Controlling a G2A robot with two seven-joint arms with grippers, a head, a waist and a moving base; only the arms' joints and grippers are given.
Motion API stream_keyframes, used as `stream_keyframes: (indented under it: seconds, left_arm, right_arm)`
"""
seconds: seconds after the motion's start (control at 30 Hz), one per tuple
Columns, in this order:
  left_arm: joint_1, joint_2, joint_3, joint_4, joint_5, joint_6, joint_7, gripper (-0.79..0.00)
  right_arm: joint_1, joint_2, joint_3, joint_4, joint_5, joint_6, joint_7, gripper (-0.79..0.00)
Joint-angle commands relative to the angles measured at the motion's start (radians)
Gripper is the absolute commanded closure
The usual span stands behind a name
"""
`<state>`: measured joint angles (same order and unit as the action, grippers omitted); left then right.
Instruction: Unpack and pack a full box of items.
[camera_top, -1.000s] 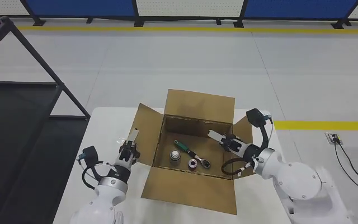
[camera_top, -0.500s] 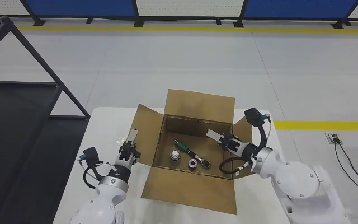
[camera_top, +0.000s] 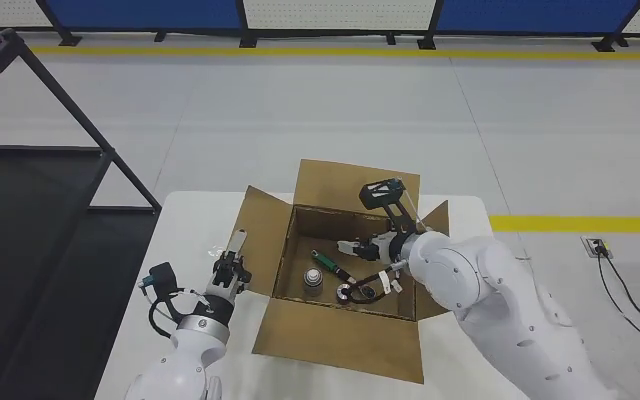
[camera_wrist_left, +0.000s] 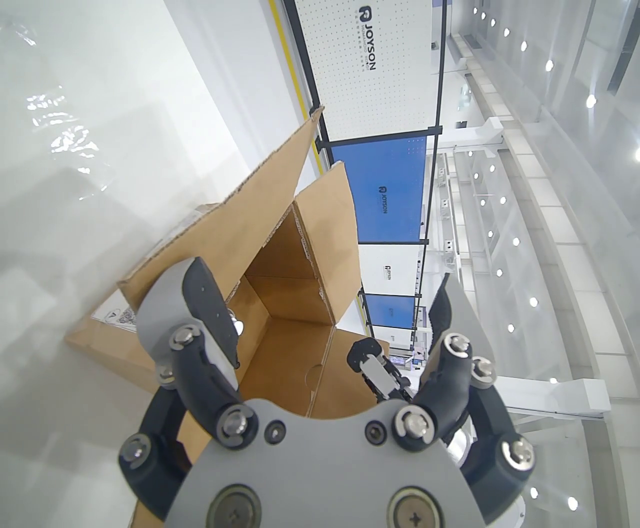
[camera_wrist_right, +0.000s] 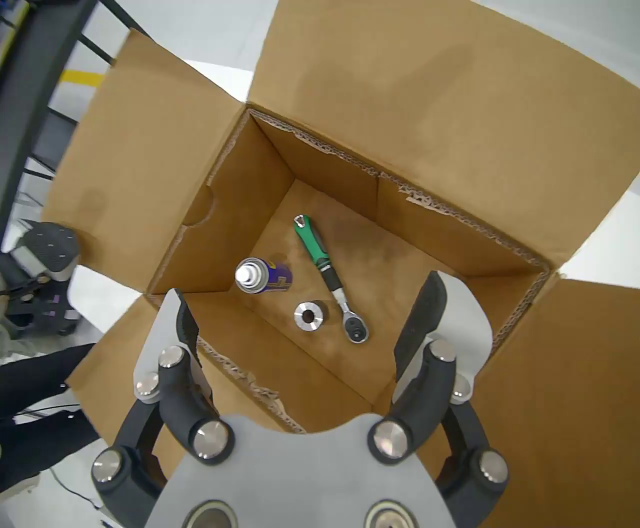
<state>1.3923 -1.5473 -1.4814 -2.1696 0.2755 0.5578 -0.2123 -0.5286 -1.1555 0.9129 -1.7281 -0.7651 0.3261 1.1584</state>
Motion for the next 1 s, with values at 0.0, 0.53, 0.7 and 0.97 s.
stream_keyframes:
  seconds: [0.0, 0.53, 0.7, 0.97]
  left_arm:
    - [0.0, 0.0, 0.0, 0.0, 0.0, 0.0, 0.0, -0.785]
    - [0.0, 0.0, 0.0, 0.0, 0.0, 0.0, 0.0, -0.785]
    - [-0.026, 0.002, -0.022, 0.016, -0.073, -0.007, -0.022, -0.785]
    - [-0.047, 0.003, -0.068, 0.049, -0.219, -0.041, -0.02, -0.785]
  right_arm:
    - [0.024, -0.004, -0.014, 0.02, -0.002, 0.0, 0.022, -0.785]
    - [0.019, -0.004, -0.018, 0.02, -0.005, -0.006, 0.021, -0.785]
    - [0.084, -0.018, -0.098, 0.065, -0.098, -0.09, 0.102, -0.785]
    - [0.319, -0.109, -0.304, 0.301, -0.125, -0.216, 0.23, -0.785]
